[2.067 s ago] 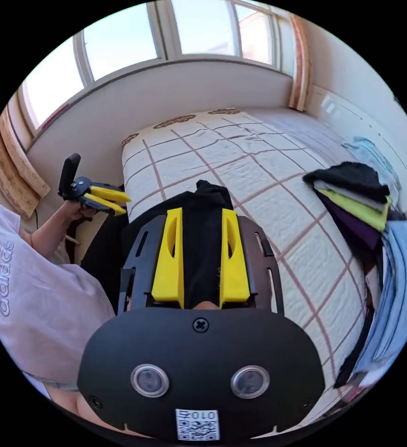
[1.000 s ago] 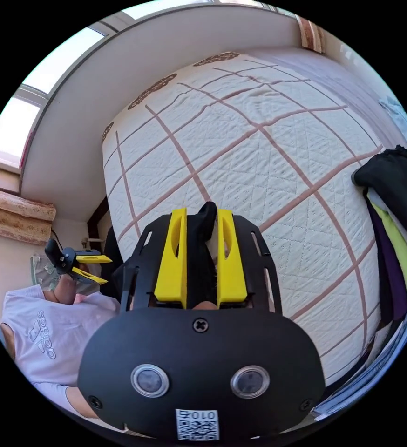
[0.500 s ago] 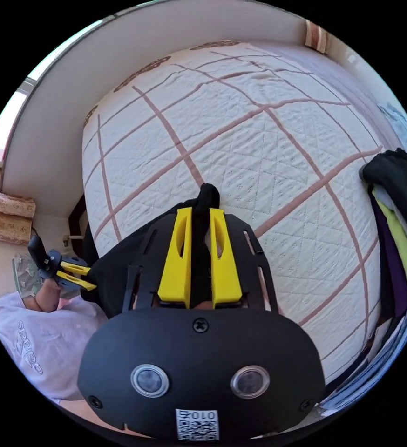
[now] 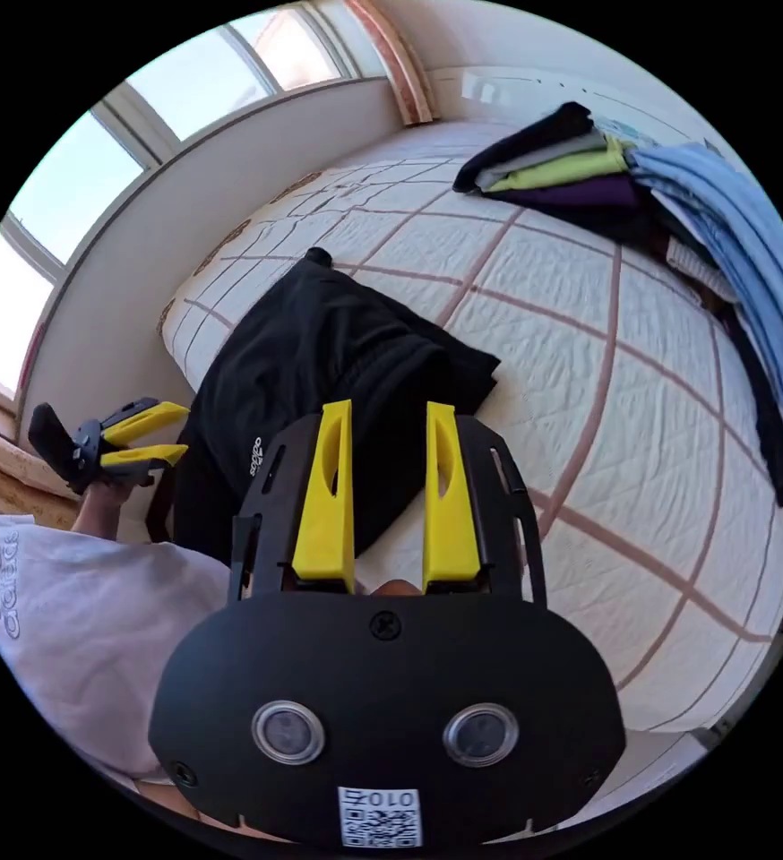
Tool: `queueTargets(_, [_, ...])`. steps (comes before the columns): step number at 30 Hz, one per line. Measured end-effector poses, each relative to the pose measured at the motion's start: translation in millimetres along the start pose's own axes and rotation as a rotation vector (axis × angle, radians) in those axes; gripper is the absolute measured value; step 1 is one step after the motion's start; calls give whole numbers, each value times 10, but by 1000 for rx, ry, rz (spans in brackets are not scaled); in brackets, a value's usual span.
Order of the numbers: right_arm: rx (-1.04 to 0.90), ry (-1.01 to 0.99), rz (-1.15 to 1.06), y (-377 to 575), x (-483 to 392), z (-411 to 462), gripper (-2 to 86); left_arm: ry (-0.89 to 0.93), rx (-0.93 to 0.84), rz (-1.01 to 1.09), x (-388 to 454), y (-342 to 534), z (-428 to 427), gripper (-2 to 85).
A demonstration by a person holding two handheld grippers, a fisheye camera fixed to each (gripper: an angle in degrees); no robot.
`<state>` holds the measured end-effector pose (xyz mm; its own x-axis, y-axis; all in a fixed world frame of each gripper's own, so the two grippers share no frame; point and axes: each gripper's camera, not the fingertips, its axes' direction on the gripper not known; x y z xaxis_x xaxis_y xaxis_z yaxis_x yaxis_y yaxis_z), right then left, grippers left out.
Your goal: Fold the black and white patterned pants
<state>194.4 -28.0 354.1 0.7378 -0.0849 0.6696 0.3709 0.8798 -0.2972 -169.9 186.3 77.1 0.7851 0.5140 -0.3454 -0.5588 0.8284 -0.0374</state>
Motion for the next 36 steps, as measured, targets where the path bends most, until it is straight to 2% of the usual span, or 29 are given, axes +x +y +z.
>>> queueTargets(6, [27,-33,80,155,241,35,135,-61,-71,216,805,-315,529,115])
queueTargets(8, [89,-34,109,221,338,-77,135,-50,-78,194,873,-347,571,114])
queueTargets(11, [47,-67,131,258,511,-5,131,-5,-80,126,916,-367,628,113])
queueTargets(15, [91,-198,134,371,627,-15,90,6,-66,121,1068,-451,642,109])
queueTargets(22, [105,-158,83,574,703,-378,49,58,-59,137,1304,-622,576,106])
queueTargets(25, [68,-99,125,669,935,-212,53,70,-52,146,1421,-707,565,106])
queueTargets(27, [38,-153,153,703,1080,-84,65,86,-59,142,1505,-761,649,107])
queueTargets(32, [100,-99,113,997,1122,-481,120,96,-22,204,1810,-973,668,110])
queueTargets(36, [75,-192,182,1525,1257,-554,133,112,-69,255,2043,-1098,977,113])
